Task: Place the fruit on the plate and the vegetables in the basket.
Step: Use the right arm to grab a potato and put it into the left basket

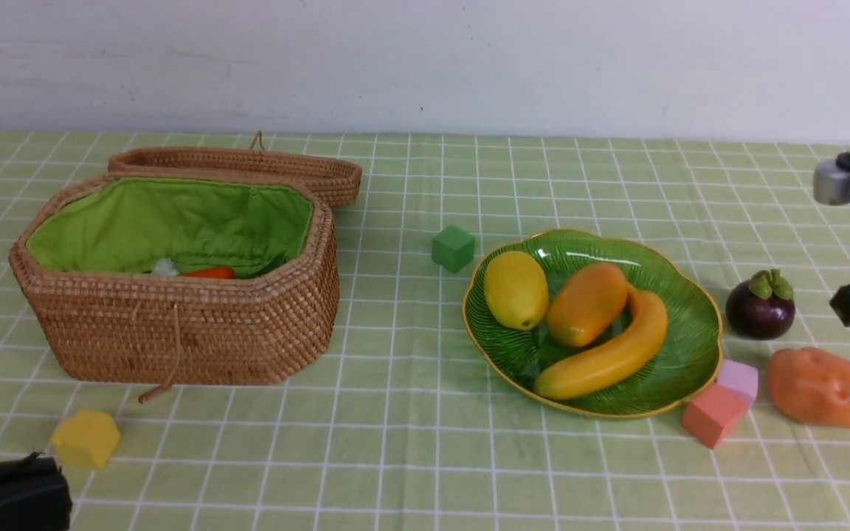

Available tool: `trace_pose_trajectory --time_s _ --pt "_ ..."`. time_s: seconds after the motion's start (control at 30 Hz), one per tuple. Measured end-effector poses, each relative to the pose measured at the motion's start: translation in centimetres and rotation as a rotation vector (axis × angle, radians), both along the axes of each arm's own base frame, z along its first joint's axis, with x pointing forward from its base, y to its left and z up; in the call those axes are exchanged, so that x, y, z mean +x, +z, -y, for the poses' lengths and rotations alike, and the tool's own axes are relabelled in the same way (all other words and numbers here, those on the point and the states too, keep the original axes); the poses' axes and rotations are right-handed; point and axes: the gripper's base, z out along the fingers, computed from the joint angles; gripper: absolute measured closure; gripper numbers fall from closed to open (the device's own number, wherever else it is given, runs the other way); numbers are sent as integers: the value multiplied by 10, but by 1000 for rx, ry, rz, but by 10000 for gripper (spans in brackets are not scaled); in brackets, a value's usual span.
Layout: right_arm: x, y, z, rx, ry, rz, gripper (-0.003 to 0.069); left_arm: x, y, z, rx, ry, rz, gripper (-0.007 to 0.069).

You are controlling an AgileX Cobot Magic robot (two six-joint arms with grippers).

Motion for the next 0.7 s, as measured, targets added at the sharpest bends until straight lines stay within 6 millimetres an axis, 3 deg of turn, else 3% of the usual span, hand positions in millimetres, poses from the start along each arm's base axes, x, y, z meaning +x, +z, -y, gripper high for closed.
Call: trace_pose_trajectory --time_s 0.1,0.13,0.2,0.27,0.33,0.43,0.7 --pt "11 -16 11 25 15 -1 478 0 -1 0 6 -4 -6 637" --pt "18 -24 11 28 48 6 379 -1 -1 0 9 -5 -9 637" --pt "21 -28 11 26 69 10 323 -1 -1 0 10 -6 -11 637" --pt "31 -41 11 6 147 19 130 -1 -2 0 15 -9 -16 637" --pt "38 -52 12 -24 235 16 33 -1 -3 0 23 -13 -24 637" --pt "45 -71 14 -64 352 -21 -13 -2 -4 0 34 -19 -35 637" --pt "60 -105 21 -156 476 -50 3 -2 -5 0 41 -22 -42 637"
